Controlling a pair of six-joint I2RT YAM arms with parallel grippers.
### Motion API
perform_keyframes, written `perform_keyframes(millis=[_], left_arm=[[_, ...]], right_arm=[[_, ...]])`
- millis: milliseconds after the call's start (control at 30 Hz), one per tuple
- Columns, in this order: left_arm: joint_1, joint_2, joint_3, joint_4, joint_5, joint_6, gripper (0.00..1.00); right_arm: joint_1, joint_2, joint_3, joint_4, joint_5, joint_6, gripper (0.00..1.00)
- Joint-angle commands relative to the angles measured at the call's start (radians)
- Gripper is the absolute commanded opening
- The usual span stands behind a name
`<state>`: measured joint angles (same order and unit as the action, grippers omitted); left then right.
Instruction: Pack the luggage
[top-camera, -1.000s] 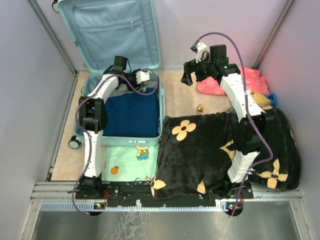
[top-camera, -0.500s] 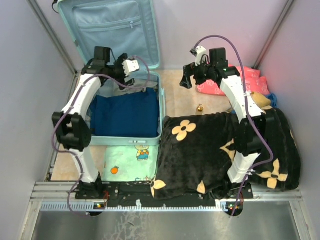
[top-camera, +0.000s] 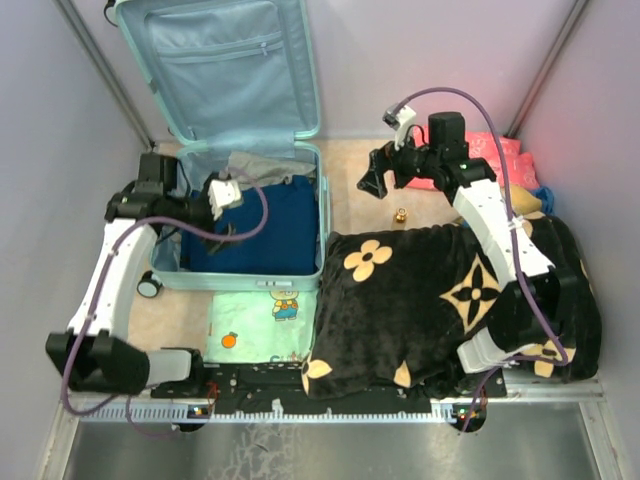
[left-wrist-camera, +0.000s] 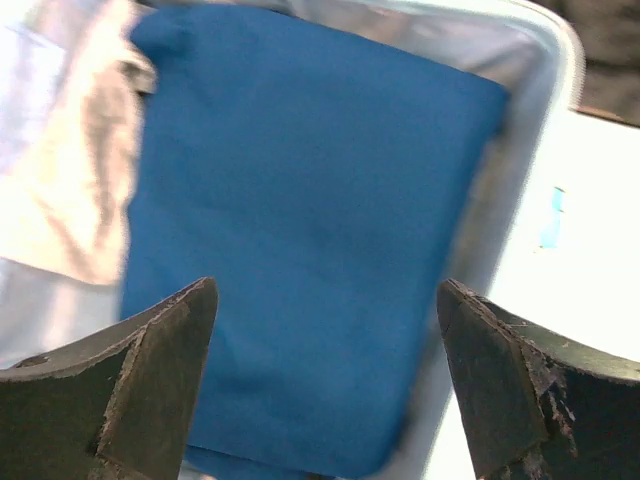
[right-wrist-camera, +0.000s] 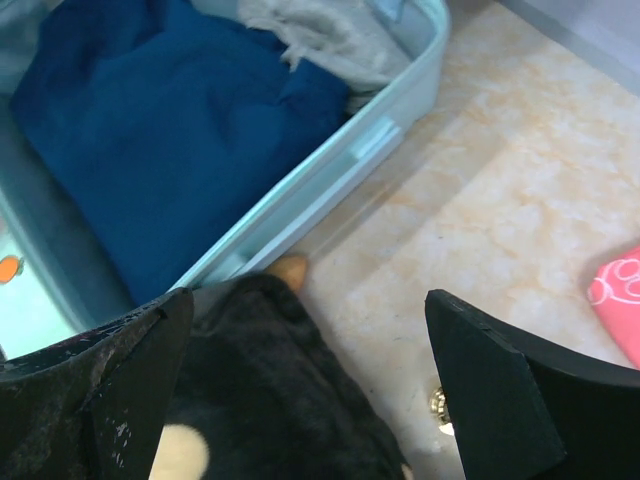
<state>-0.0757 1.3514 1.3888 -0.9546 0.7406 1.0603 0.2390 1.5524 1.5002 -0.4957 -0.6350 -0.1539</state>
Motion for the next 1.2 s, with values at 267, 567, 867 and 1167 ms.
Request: perform_keyframes(millis=[267,567,867,1167], left_arm=[[-0.014,-0.424,-0.526,-0.184,-0.013,0.224,0.92],[-0.12,-0.485,-0.741,-0.038,-0.018,0.204,0.89],[-0.4,-0.415,-0.85,0.219,-0.176,0.081,0.92],[-0.57,-0.29,-0.892,0.358,-0.29,0.058,0.97]], right_arm=[[0.1,-0.121,-0.114,0.081,-0.021,-0.019,0.99],[0.103,-0.123,-0.098,0.071,0.005,-0.028,0.99],[0.103,-0.158,-0.124,0.046,0.036,-0.061,0.99],[0.103,-0.171,-0.129,0.034,0.053,-0.08,0.99]])
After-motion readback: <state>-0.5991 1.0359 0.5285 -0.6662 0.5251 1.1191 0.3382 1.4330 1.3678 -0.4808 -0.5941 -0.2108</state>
